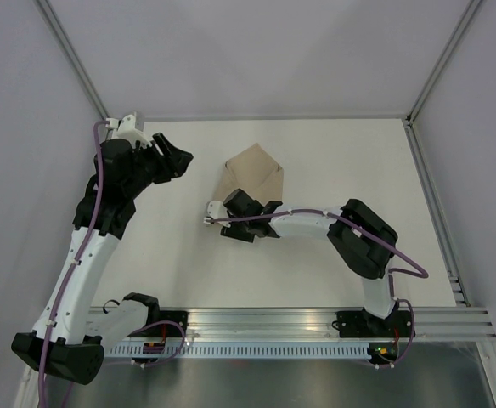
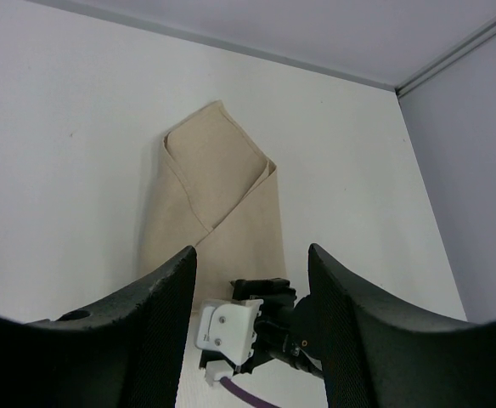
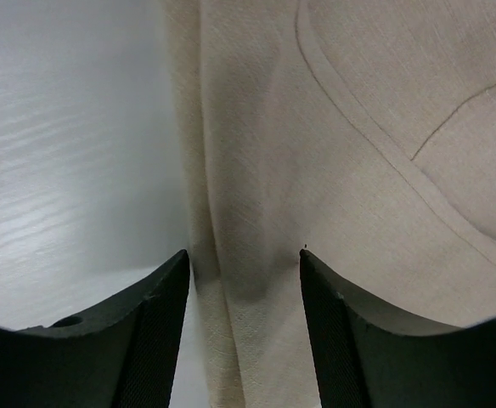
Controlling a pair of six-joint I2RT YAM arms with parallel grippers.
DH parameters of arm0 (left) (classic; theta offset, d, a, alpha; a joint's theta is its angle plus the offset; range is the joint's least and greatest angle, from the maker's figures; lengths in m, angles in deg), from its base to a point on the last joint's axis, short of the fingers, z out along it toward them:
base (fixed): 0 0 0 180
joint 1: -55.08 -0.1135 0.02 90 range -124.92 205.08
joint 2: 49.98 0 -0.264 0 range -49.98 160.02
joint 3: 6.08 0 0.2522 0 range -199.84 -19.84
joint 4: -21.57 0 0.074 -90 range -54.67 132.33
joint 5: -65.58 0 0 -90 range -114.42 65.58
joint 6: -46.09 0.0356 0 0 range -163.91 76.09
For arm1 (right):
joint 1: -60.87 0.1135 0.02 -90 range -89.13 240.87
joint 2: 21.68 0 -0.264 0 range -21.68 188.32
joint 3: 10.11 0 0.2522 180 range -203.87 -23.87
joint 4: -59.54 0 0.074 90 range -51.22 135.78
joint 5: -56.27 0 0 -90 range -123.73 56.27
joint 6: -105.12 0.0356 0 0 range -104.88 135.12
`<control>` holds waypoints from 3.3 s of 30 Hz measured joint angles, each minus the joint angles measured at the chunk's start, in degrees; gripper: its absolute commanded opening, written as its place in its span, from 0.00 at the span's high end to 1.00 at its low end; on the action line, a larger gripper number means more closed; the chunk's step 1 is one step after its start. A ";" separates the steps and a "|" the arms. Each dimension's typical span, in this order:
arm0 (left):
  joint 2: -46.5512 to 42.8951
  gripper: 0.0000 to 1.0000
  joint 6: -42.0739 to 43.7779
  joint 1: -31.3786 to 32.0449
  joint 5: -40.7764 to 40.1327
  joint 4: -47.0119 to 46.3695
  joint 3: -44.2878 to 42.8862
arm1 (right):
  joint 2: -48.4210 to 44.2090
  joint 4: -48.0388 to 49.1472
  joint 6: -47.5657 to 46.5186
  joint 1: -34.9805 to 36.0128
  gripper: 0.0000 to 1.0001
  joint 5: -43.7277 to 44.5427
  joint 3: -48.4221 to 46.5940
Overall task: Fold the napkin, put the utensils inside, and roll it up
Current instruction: Roll the napkin with the utensil
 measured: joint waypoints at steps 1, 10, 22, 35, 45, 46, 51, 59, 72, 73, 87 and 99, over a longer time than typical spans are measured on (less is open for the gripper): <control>0.02 0.40 0.02 0.00 0.11 0.00 0.02 | 0.00 0.15 -0.02 -0.59 0.40 -0.46 0.00; 0.61 0.40 0.02 0.00 1.20 -0.70 2.08 | -0.04 1.90 -0.63 -3.91 0.49 -4.15 1.07; 0.33 0.41 0.00 0.00 1.66 -3.32 8.09 | -0.44 2.45 -2.75 -5.38 0.66 -10.10 2.23; -2.97 0.41 -0.02 3.96 0.48 -9.70 16.26 | 1.75 -12.52 -6.67 -11.80 0.77 -25.16 -4.22; -3.65 0.43 0.57 14.69 -4.85 -15.93 24.26 | 4.15 -22.99 -11.41 -15.80 0.79 -34.86 -8.17; -3.98 0.43 0.87 15.04 -4.90 -16.74 25.38 | 4.46 -24.11 -11.87 -16.22 0.80 -35.80 -8.61; -5.79 0.44 3.63 16.63 -4.85 -20.55 30.05 | 6.56 -29.88 -13.66 -18.38 0.81 -40.19 -11.32; -5.75 0.47 12.33 24.48 -5.20 -27.69 31.67 | 8.92 -36.11 -14.84 -20.65 0.82 -44.94 -13.38; -1.01 0.45 34.29 39.47 -14.49 -47.08 45.07 | 10.99 -44.17 -15.58 -23.52 0.84 -49.51 -13.62; 0.09 0.45 35.69 39.95 -14.71 -48.13 45.07 | 11.06 -44.48 -15.58 -23.67 0.85 -49.64 -13.53; 18.14 0.40 52.13 48.19 -16.65 -50.45 40.68 | 12.20 -47.32 -15.52 -24.61 0.86 -51.19 -13.49; 29.44 0.38 60.94 50.51 -16.46 -51.17 38.16 | 13.60 -49.64 -14.73 -25.27 0.87 -53.07 -13.51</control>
